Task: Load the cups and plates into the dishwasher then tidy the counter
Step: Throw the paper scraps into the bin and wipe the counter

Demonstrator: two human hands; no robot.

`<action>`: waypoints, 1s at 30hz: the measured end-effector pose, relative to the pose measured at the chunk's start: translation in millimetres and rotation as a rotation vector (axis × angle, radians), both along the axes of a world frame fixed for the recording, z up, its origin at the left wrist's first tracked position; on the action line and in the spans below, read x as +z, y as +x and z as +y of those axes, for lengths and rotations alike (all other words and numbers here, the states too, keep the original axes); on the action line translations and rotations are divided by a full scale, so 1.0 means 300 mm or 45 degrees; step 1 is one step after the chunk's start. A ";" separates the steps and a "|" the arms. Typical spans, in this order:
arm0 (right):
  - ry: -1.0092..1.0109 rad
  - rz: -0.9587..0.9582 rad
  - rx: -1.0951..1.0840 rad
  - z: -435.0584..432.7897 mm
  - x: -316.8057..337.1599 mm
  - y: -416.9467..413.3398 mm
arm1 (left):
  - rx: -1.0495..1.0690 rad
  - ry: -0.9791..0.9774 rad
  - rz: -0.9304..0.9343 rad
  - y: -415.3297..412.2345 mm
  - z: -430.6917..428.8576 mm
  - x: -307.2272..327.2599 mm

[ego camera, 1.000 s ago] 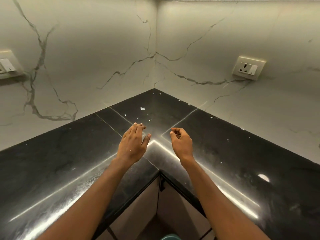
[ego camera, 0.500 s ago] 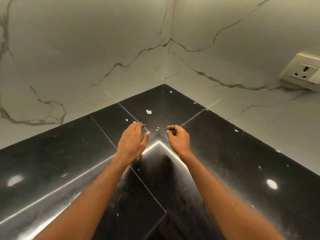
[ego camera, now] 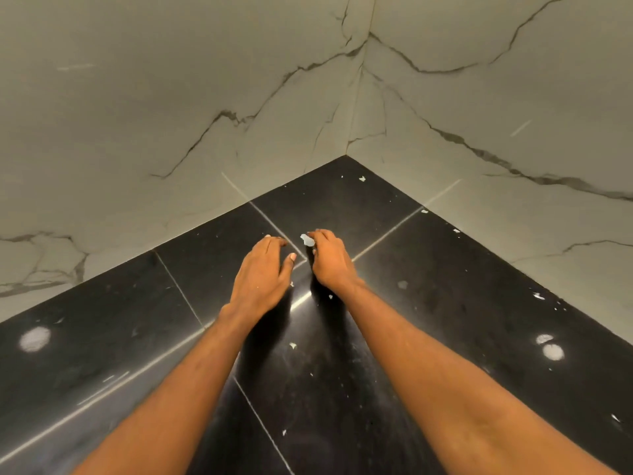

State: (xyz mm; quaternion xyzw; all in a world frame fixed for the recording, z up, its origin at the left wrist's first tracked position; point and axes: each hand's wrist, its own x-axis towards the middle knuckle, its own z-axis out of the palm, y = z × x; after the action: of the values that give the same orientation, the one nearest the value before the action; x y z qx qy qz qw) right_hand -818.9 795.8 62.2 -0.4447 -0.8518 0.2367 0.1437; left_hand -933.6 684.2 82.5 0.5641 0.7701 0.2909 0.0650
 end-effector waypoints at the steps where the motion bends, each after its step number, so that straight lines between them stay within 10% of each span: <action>1: 0.010 -0.034 0.042 0.013 0.003 -0.012 | 0.003 -0.006 -0.009 -0.005 0.006 -0.011; 15: 0.315 -0.232 0.088 -0.056 0.033 0.062 | -0.026 0.023 0.002 0.044 -0.036 -0.048; 30: -0.114 0.484 -0.509 -0.661 -0.004 0.591 | -0.150 0.097 -0.063 0.447 -0.509 -0.068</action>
State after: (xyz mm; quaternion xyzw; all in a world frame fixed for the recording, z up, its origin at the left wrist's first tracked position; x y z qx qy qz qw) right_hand -641.7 597.4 61.0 -0.5573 -0.6936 0.3203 0.3251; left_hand -799.3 531.4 62.0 0.6030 0.7220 0.3297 0.0795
